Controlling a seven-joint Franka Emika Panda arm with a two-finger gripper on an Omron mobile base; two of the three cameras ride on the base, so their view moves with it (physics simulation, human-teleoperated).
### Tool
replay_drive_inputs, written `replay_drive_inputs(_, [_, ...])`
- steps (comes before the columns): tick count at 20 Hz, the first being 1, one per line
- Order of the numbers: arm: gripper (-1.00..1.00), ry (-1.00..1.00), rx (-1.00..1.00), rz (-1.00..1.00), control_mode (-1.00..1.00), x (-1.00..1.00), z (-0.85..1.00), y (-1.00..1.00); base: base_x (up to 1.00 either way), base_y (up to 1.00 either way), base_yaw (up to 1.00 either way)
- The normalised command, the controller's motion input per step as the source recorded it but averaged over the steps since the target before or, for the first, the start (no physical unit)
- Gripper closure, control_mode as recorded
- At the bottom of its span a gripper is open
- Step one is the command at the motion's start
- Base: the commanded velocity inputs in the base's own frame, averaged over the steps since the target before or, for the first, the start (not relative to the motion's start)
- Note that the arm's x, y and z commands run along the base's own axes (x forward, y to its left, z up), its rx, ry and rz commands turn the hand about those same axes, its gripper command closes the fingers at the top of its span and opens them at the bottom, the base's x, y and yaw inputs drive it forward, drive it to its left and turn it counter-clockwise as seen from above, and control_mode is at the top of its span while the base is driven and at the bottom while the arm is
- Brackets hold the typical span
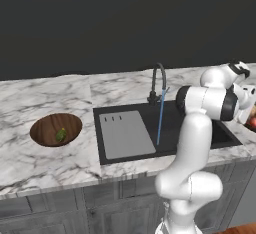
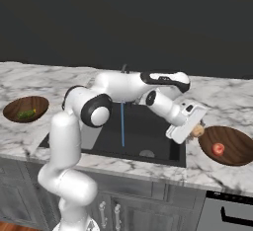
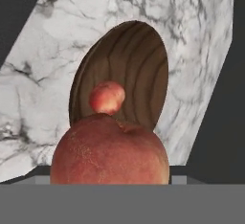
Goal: Pick the peachs from the sink and place them in one bowl. Place the cucumber in the other bowl. Then turn off the sink faucet.
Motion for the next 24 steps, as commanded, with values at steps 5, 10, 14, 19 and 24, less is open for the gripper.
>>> replay_drive_inputs(5, [1.00,0.21,0.14,0.07,-1.00,0.43,0.75,-0.73,0.00,0.00,0.00])
replay_drive_inputs(10, [1.00,0.19,0.16,0.07,-1.00,0.36,0.84,-0.78,0.00,0.00,0.00])
replay_drive_inputs(14, [1.00,0.16,0.17,0.07,-1.00,0.28,0.87,-0.82,0.00,0.00,0.00])
replay_drive_inputs(19, [-1.00,0.15,0.17,0.06,-1.00,0.20,0.82,-0.83,0.00,0.00,0.00])
replay_drive_inputs(24, [-1.00,0.13,0.18,0.06,-1.00,0.13,0.87,-0.88,0.00,0.00,0.00])
